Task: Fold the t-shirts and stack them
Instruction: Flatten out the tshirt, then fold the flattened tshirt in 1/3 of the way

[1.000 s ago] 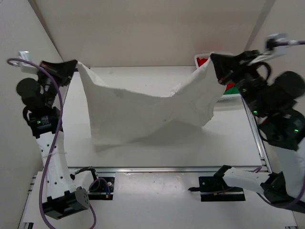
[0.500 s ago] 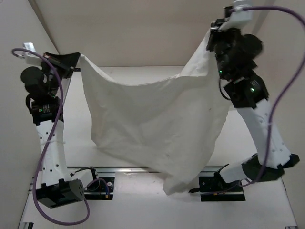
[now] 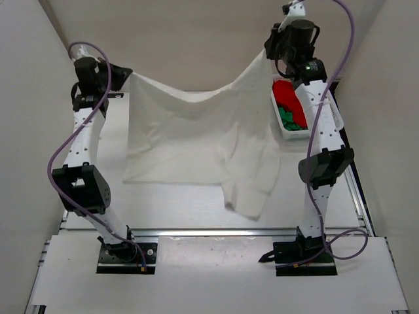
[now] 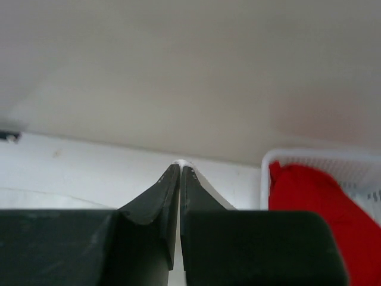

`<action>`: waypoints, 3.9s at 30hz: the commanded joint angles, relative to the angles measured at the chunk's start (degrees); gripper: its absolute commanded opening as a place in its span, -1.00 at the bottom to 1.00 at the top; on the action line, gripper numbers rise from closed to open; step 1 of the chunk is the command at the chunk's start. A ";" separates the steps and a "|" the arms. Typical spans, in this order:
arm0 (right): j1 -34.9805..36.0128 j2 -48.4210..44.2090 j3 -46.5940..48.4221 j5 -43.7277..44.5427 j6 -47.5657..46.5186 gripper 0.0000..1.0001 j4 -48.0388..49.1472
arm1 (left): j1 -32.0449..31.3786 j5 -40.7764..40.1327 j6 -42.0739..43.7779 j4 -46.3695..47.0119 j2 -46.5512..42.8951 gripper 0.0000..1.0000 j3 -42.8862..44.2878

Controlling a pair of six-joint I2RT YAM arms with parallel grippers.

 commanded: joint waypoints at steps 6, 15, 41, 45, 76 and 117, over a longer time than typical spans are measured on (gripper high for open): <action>-4.40 -15.18 4.62 -9.83 7.51 -1.00 21.89 | 7.13 0.18 -2.38 6.19 -10.87 -1.00 13.92; -0.03 -36.39 -44.72 -3.95 1.80 -1.00 21.12 | 9.34 -1.93 2.12 15.57 -27.81 -1.00 -19.50; 5.17 -89.46 -117.03 -3.08 34.24 -1.00 2.55 | 19.18 2.98 16.36 -5.24 -54.30 -1.00 -71.79; 0.19 -80.07 -112.10 -6.93 29.67 -0.99 8.69 | 18.83 6.93 10.22 1.59 -49.30 -1.00 -71.60; -2.03 3.86 -33.47 -11.69 18.59 -1.00 8.72 | 21.20 -1.50 -2.19 15.94 -16.26 -1.00 -57.81; -9.51 -22.84 -94.34 -10.37 27.90 -0.16 47.88 | 16.02 -1.15 -2.18 18.39 -31.90 0.16 -80.57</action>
